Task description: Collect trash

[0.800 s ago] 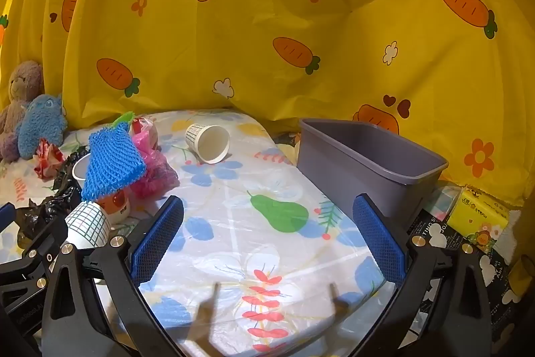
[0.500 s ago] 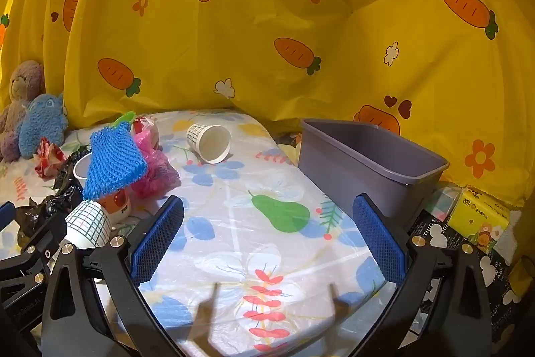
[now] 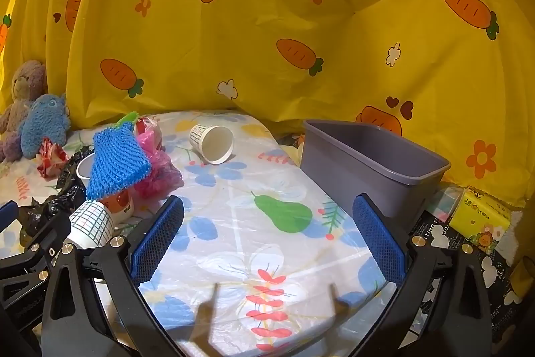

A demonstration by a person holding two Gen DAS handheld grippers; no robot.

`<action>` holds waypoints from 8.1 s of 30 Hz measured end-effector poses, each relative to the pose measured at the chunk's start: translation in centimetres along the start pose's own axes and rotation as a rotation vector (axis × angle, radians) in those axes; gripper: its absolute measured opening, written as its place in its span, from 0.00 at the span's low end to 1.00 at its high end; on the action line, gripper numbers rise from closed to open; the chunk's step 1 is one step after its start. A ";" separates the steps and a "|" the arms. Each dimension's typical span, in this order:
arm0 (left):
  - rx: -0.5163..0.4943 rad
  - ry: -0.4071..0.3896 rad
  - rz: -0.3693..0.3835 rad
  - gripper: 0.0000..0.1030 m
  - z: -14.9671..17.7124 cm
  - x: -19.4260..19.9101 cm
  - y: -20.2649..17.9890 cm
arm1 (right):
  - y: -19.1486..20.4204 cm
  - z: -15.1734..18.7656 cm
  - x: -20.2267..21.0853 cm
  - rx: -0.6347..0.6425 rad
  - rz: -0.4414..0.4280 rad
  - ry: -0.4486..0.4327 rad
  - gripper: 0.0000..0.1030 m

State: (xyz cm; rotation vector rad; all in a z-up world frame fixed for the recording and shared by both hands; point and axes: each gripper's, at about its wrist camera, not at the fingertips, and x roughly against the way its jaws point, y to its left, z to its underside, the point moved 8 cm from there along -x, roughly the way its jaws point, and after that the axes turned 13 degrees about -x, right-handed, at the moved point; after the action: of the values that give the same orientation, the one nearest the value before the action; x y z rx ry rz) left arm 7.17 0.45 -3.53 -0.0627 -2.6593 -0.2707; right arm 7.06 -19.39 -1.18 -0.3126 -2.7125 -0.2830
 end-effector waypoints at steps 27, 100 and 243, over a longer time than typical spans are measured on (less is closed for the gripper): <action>0.011 0.001 -0.004 0.92 0.1 -0.3 0.2 | 0.5 -0.2 0.3 -0.012 -0.032 -0.003 0.95; 0.046 -0.001 0.008 0.92 0.4 -1.2 0.5 | 1.0 1.0 -0.8 0.004 -0.047 0.029 0.95; -0.270 0.042 0.852 0.04 -13.0 -10.6 -31.3 | -20.7 -6.4 -8.3 -0.220 0.277 -0.006 0.04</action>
State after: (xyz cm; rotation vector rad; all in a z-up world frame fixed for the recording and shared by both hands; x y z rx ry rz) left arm 19.55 -32.86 -2.57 -1.2079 -2.2822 -0.3244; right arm 11.48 -42.15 -1.95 -0.7443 -2.6036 -0.5002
